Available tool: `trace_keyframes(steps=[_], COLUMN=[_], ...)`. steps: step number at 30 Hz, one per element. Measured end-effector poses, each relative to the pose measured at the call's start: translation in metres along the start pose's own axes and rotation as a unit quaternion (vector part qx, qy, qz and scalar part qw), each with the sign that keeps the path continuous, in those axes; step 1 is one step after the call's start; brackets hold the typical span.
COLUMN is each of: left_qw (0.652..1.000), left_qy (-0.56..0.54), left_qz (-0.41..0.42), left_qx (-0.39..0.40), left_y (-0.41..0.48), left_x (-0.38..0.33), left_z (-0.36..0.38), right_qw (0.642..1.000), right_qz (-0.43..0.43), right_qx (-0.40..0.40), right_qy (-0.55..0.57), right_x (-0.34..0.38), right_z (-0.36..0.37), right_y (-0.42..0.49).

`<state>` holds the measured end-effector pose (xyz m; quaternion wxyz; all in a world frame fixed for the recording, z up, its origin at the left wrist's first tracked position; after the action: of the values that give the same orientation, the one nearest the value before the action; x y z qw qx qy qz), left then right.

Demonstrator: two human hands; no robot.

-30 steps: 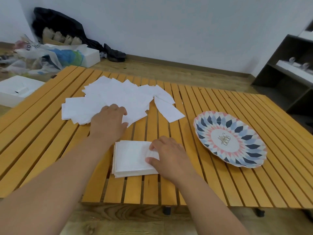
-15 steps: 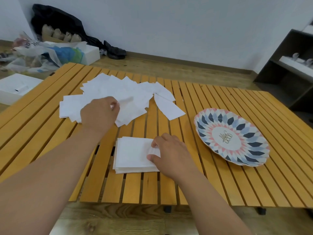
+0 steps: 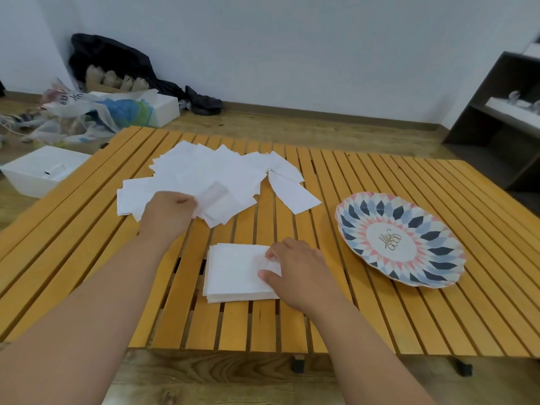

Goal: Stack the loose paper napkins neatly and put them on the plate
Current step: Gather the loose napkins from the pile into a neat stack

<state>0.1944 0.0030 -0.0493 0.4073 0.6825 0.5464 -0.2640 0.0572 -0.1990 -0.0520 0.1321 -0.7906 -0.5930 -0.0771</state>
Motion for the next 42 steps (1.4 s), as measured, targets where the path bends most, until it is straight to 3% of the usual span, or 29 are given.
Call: trace_keyframes(steps=[3, 5, 8, 11, 14, 17, 19, 22, 23, 24, 28, 32, 36, 38, 42], left_qw=[0.999, 1.000, 0.984, 0.954, 0.955, 0.961, 0.957, 0.937, 0.926, 0.913, 0.888, 0.920, 0.947, 0.948, 0.950], left_qy=[-0.030, 0.025, 0.144, 0.188, 0.073, -0.089, -0.181, -0.316, -0.357, -0.395, -0.454, -0.377, -0.313, -0.313, -0.295], left_qz=[-0.039, -0.006, 0.080, 0.155, 0.173, 0.150, 0.136, 0.088, 0.060, 0.033, -0.041, -0.086, -0.066, -0.051, -0.045], left_qx=[0.021, 0.015, -0.063, -0.175, -0.230, -0.216, -0.184, -0.121, -0.106, -0.093, -0.061, -0.062, -0.030, 0.023, 0.094], left_y=[-0.007, -0.006, -0.006, -0.011, -0.014, -0.024, -0.038, -0.065, -0.073, -0.079, -0.095, -0.098, -0.094, -0.093, -0.090], left_x=[0.006, 0.002, -0.014, -0.045, -0.066, -0.090, -0.112, -0.130, -0.130, -0.128, -0.115, -0.089, -0.078, -0.074, -0.069], left_z=[0.009, 0.008, -0.009, -0.030, -0.046, -0.050, -0.044, -0.028, -0.022, -0.018, -0.007, -0.007, -0.004, 0.001, 0.005], right_qw=[1.000, 1.000, 1.000, 0.999, 0.995, 0.969, 0.901, 0.689, 0.644, 0.627, 0.641, 0.662, 0.758, 0.787, 0.783], right_qz=[-0.002, -0.005, -0.011, -0.017, -0.012, 0.024, 0.091, 0.152, 0.151, 0.147, 0.084, 0.061, 0.066, 0.068, 0.067], right_qx=[0.006, 0.005, -0.007, -0.039, -0.064, -0.026, 0.057, 0.234, 0.262, 0.273, 0.271, 0.270, 0.221, 0.201, 0.226], right_qy=[-0.003, -0.004, 0.002, 0.025, 0.080, 0.244, 0.420, 0.668, 0.702, 0.715, 0.713, 0.696, 0.610, 0.580, 0.575], right_x=[-0.001, -0.002, -0.002, -0.003, -0.005, -0.007, -0.011, -0.009, -0.009, -0.011, -0.013, -0.016, -0.028, -0.034, -0.043], right_z=[0.000, -0.001, -0.003, -0.008, -0.014, -0.019, -0.018, -0.008, -0.008, -0.008, -0.014, -0.025, -0.027, -0.027, -0.024], right_y=[0.000, 0.000, 0.001, 0.002, 0.003, 0.005, 0.006, 0.001, 0.000, 0.000, 0.002, 0.000, 0.002, 0.004, 0.006])
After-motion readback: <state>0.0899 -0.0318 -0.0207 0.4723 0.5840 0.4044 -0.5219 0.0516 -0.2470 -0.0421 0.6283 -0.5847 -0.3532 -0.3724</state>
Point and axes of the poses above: each hand's wrist, its own y-axis towards the middle knuckle, its own z-axis out of the palm, x = y × z, the point moved 6 cm from there along y, towards the middle knuckle, and after that the axes turned 15 degrees about z, right-handed, at the moved point
